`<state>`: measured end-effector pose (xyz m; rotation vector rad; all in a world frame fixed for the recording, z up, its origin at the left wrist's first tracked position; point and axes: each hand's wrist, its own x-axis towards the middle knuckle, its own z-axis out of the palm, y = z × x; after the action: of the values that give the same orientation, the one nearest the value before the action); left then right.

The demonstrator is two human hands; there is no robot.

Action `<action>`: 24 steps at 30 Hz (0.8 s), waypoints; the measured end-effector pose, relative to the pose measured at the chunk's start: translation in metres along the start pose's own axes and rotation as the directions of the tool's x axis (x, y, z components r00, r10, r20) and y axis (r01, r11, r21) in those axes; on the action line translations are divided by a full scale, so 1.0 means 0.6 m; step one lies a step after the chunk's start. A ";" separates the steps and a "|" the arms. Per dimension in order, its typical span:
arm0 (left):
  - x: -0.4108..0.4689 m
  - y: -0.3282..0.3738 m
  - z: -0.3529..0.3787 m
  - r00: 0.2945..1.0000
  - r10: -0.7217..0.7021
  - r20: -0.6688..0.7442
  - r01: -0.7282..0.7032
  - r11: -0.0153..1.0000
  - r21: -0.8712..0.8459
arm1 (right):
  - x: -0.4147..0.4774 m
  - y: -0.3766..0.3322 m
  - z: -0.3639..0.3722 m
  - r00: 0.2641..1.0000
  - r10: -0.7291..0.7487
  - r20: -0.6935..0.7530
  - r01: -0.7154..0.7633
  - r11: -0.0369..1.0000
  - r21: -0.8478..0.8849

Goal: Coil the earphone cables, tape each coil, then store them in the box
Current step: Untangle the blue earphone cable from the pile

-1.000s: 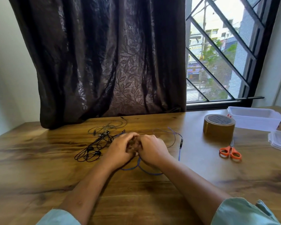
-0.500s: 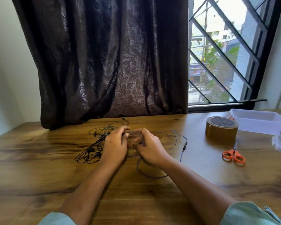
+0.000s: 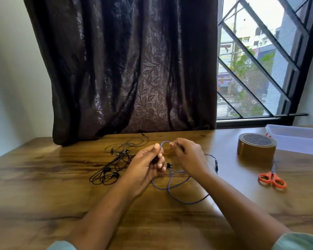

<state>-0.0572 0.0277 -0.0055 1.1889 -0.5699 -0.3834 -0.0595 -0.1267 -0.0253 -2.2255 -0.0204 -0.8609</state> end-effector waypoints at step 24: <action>0.012 0.002 -0.042 0.993 0.109 -0.037 -0.059 0.758 0.650 | 0.002 -0.020 -0.042 0.926 -0.376 -0.008 0.344 0.855 -0.387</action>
<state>-0.0365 0.0430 -0.0093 1.8338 -0.7194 -0.0481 -0.0764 -0.1342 -0.0043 -2.5926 -0.2618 -1.2512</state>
